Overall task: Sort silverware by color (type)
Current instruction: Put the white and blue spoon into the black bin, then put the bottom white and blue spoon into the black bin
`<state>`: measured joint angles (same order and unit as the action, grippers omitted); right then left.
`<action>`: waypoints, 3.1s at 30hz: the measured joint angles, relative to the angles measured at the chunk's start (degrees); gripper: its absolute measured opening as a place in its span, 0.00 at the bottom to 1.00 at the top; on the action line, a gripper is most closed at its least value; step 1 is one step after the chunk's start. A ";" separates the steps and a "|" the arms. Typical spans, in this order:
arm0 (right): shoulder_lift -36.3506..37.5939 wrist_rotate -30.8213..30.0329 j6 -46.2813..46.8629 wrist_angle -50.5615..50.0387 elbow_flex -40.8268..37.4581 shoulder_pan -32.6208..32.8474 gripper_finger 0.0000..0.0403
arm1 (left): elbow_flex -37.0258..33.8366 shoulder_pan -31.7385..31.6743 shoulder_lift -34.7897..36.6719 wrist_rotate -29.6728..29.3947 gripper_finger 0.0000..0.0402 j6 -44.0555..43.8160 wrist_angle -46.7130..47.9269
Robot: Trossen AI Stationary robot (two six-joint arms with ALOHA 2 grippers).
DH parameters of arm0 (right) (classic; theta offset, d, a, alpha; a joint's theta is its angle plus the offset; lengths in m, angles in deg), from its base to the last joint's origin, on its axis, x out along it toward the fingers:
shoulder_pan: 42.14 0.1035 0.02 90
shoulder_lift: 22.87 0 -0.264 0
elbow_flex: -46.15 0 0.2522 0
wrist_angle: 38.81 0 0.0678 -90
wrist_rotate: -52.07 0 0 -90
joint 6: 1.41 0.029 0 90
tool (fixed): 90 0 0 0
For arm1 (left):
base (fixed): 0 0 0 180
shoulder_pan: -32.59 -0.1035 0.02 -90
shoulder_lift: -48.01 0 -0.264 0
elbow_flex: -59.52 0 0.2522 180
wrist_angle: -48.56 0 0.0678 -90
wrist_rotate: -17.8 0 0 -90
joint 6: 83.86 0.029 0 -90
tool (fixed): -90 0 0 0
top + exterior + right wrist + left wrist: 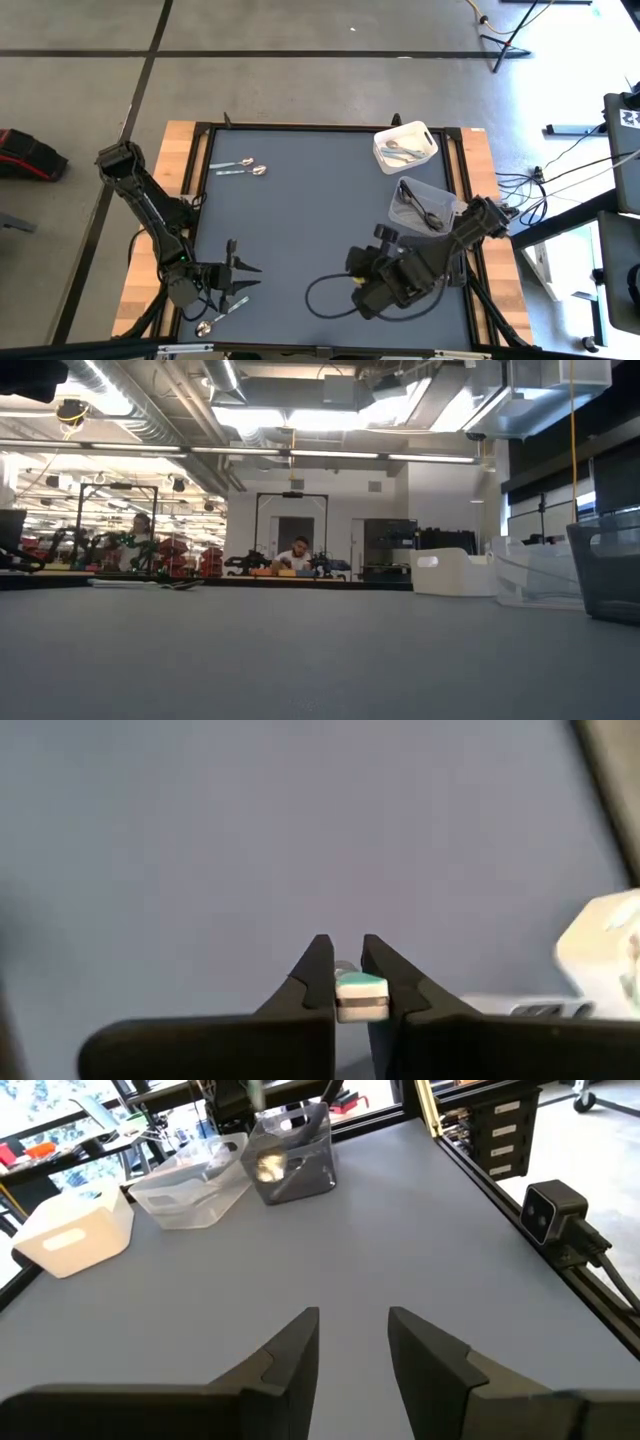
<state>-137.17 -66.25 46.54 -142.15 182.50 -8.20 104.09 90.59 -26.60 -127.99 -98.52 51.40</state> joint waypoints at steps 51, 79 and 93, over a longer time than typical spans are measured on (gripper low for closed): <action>27.93 31.05 28.73 6.08 -54.59 1.29 0.23 | 0.00 -0.50 0.00 -0.02 0.29 -0.31 1.92; 20.60 -4.19 -28.09 67.14 -40.67 2.09 0.41 | 0.08 -6.17 -0.10 23.68 0.42 -15.10 3.68; 5.06 -2.97 -48.19 96.50 -40.70 2.04 0.41 | 19.73 0.73 -9.64 30.44 0.41 -42.50 40.74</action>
<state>-132.11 -69.22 -1.65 -45.65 141.80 -6.16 123.82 91.32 -36.24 -97.55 -141.02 92.14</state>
